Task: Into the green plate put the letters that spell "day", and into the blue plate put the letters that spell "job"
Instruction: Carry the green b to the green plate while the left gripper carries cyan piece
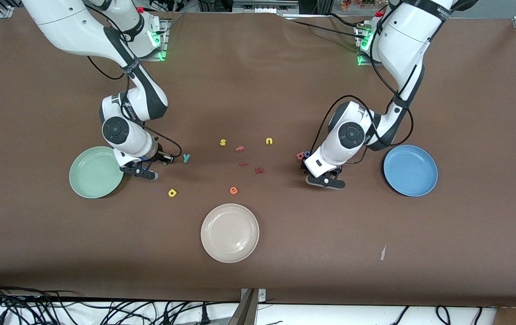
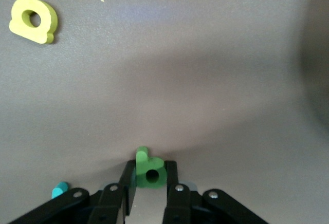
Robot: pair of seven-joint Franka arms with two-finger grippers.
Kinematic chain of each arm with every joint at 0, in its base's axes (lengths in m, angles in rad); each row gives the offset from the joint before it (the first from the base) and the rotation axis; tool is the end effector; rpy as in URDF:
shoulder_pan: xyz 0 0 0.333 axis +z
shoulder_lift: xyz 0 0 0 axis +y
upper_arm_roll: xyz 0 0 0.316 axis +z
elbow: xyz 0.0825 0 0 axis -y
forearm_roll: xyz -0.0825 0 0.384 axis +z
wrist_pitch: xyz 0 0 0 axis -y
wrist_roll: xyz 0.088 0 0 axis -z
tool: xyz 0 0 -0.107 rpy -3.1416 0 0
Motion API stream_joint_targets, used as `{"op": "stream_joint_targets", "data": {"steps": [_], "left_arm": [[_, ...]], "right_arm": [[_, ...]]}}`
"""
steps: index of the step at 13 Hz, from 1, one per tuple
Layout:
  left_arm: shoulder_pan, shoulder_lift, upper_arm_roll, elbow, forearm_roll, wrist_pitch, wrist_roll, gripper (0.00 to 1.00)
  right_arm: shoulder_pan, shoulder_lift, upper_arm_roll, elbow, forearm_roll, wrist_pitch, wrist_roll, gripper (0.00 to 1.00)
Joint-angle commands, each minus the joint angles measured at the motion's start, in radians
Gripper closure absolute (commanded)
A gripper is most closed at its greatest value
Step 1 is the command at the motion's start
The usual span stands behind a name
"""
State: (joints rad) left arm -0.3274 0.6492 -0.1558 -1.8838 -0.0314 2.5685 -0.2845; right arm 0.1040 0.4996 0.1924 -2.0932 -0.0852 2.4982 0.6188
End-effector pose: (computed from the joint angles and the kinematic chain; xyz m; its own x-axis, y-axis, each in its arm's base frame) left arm 0.5662 -0.2916 0.1676 0.9903 -0.1386 0.0055 -0.1383 -0.9833 0.1181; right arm 0.5479 0.1691 0.1766 0.9591 -0.2671 -0.0935 -0.2674 -0.9635 0.0095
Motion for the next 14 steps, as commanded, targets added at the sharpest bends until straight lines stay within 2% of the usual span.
{"op": "stream_joint_targets", "data": {"steps": [1, 4, 8, 10, 14], "left_arm": [[-0.013, 0.007, 0.013, 0.005, 0.024, -0.004, 0.010, 0.52], [-0.012, 0.007, 0.015, 0.005, 0.024, -0.004, 0.010, 0.57], [-0.010, -0.008, 0.025, 0.006, 0.025, -0.010, 0.010, 0.74], [0.001, -0.042, 0.028, 0.006, 0.024, -0.017, 0.007, 0.79], [0.091, -0.152, 0.038, -0.001, 0.025, -0.157, 0.013, 0.81]], "right_arm": [[-0.004, 0.004, 0.002, 0.005, -0.018, -0.001, 0.016, 0.80], [-0.007, 0.002, 0.002, 0.056, -0.013, -0.063, 0.012, 0.80], [-0.007, -0.009, 0.002, 0.143, -0.014, -0.212, 0.007, 0.81], [-0.013, -0.024, -0.001, 0.165, -0.019, -0.267, -0.013, 0.82], [-0.015, -0.058, -0.079, 0.165, -0.019, -0.307, -0.198, 0.83]]}}
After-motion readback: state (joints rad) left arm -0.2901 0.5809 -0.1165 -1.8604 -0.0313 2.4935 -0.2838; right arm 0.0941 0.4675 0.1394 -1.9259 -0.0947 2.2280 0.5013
